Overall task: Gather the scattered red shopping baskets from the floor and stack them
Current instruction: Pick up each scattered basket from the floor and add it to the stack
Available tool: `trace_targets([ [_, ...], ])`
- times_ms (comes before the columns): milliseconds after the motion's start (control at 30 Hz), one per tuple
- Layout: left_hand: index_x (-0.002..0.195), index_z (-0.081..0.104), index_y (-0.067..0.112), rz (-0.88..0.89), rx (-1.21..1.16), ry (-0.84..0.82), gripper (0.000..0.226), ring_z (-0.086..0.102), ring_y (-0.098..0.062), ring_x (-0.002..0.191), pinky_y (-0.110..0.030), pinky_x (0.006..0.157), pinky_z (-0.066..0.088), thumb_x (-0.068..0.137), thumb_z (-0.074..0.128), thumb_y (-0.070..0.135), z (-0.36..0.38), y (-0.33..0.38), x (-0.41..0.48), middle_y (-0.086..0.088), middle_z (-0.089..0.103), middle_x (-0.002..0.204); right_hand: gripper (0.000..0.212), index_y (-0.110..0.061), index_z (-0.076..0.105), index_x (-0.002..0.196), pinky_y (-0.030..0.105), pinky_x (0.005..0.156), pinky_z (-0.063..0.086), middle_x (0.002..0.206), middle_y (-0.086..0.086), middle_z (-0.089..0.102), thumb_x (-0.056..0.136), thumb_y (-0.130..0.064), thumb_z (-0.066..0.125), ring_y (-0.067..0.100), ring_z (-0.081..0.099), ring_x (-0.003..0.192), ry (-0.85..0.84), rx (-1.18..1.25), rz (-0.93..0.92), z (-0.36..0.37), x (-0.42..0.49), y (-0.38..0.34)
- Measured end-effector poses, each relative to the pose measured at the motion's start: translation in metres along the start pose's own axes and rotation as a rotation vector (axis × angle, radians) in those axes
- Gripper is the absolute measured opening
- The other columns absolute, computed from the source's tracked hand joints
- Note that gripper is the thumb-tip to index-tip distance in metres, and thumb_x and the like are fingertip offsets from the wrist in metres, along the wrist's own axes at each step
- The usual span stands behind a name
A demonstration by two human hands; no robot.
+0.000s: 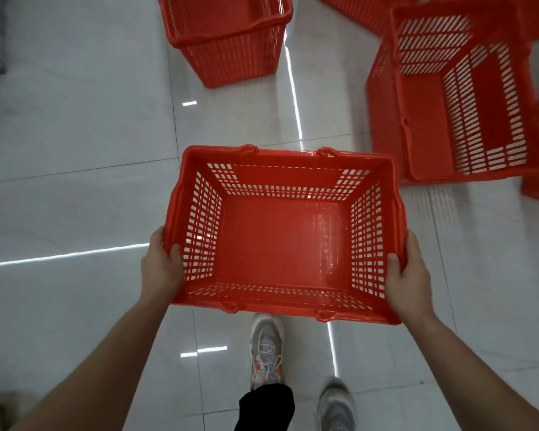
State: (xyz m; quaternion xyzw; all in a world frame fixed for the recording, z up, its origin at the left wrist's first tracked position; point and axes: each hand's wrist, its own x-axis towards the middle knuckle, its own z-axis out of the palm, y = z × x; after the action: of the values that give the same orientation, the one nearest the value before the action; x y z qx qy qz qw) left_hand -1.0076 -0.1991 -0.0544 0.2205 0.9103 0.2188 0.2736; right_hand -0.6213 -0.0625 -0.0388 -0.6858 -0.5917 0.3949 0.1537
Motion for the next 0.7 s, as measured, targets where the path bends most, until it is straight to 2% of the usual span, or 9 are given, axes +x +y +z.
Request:
trace_targets([
  [67,0.143,0.044,0.014,-0.028,-0.026,0.021,0.044,0.060,-0.038,0.112,-0.051,0.095,0.045,0.100,0.048,0.018,-0.037,0.010,-0.012,-0.014,0.063,0.129,0.049,-0.034,0.033,0.149,0.014,0.087,0.037,0.123,-0.020,0.054,0.103,-0.019,0.043,-0.022,0.050,0.104,-0.035,-0.002,-0.024,-0.015,0.001,-0.038],
  [100,0.143,0.045,0.013,-0.041,-0.043,0.036,0.043,0.061,-0.038,0.111,-0.052,0.094,0.045,0.100,0.048,0.019,-0.057,0.019,-0.016,-0.014,0.063,0.128,0.050,-0.036,0.033,0.148,0.015,0.088,0.038,0.122,-0.021,0.055,0.103,-0.019,0.044,-0.019,0.052,0.104,-0.047,-0.003,-0.038,-0.024,0.005,-0.063],
  [233,0.141,0.048,0.013,-0.082,-0.127,0.116,0.041,0.063,-0.037,0.106,-0.054,0.092,0.048,0.101,0.049,0.023,-0.138,0.072,-0.021,-0.014,0.065,0.124,0.050,-0.032,0.040,0.148,0.027,0.098,0.043,0.126,-0.015,0.059,0.101,-0.015,0.048,0.008,0.055,0.116,-0.079,0.006,-0.119,-0.059,0.031,-0.181],
  [300,0.141,0.048,0.013,-0.116,-0.176,0.161,0.042,0.062,-0.037,0.110,-0.054,0.095,0.047,0.100,0.051,0.022,-0.179,0.107,-0.019,-0.015,0.064,0.126,0.051,-0.026,0.042,0.148,0.033,0.103,0.040,0.130,-0.011,0.057,0.100,-0.014,0.050,0.012,0.053,0.121,-0.071,0.014,-0.152,-0.082,0.047,-0.240],
  [367,0.142,0.049,0.015,-0.142,-0.233,0.205,0.044,0.061,-0.036,0.111,-0.052,0.097,0.045,0.098,0.052,0.021,-0.212,0.139,-0.015,-0.014,0.065,0.127,0.050,-0.025,0.044,0.147,0.027,0.101,0.038,0.126,-0.011,0.057,0.099,-0.015,0.052,0.007,0.051,0.117,-0.050,0.009,-0.214,-0.100,0.063,-0.292],
  [467,0.140,0.050,0.017,-0.165,-0.338,0.267,0.044,0.063,-0.032,0.107,-0.046,0.094,0.046,0.096,0.056,0.020,-0.254,0.192,-0.003,-0.013,0.067,0.123,0.050,-0.030,0.047,0.143,0.007,0.093,0.035,0.120,-0.016,0.060,0.097,-0.015,0.054,-0.004,0.052,0.110,-0.033,0.035,-0.300,-0.127,0.095,-0.362],
  [500,0.140,0.051,0.018,-0.173,-0.370,0.287,0.044,0.064,-0.030,0.104,-0.044,0.092,0.046,0.096,0.056,0.020,-0.266,0.210,0.002,-0.013,0.068,0.122,0.050,-0.030,0.047,0.143,0.006,0.093,0.034,0.121,-0.017,0.060,0.096,-0.015,0.055,-0.005,0.052,0.111,-0.031,0.043,-0.331,-0.135,0.107,-0.384],
  [600,0.140,0.050,0.020,-0.199,-0.423,0.341,0.044,0.063,-0.022,0.093,-0.040,0.086,0.046,0.097,0.058,0.021,-0.289,0.262,0.024,-0.012,0.069,0.120,0.051,-0.030,0.047,0.144,0.021,0.100,0.038,0.126,-0.014,0.061,0.096,-0.016,0.055,0.000,0.053,0.116,-0.031,0.053,-0.376,-0.155,0.150,-0.441],
  [700,0.139,0.049,0.021,-0.257,-0.490,0.372,0.043,0.064,-0.020,0.089,-0.038,0.083,0.049,0.098,0.057,0.021,-0.302,0.314,0.038,-0.011,0.070,0.119,0.050,-0.034,0.045,0.143,0.030,0.105,0.039,0.132,-0.013,0.058,0.097,-0.020,0.053,0.006,0.052,0.122,-0.085,0.032,-0.404,-0.172,0.201,-0.491],
])
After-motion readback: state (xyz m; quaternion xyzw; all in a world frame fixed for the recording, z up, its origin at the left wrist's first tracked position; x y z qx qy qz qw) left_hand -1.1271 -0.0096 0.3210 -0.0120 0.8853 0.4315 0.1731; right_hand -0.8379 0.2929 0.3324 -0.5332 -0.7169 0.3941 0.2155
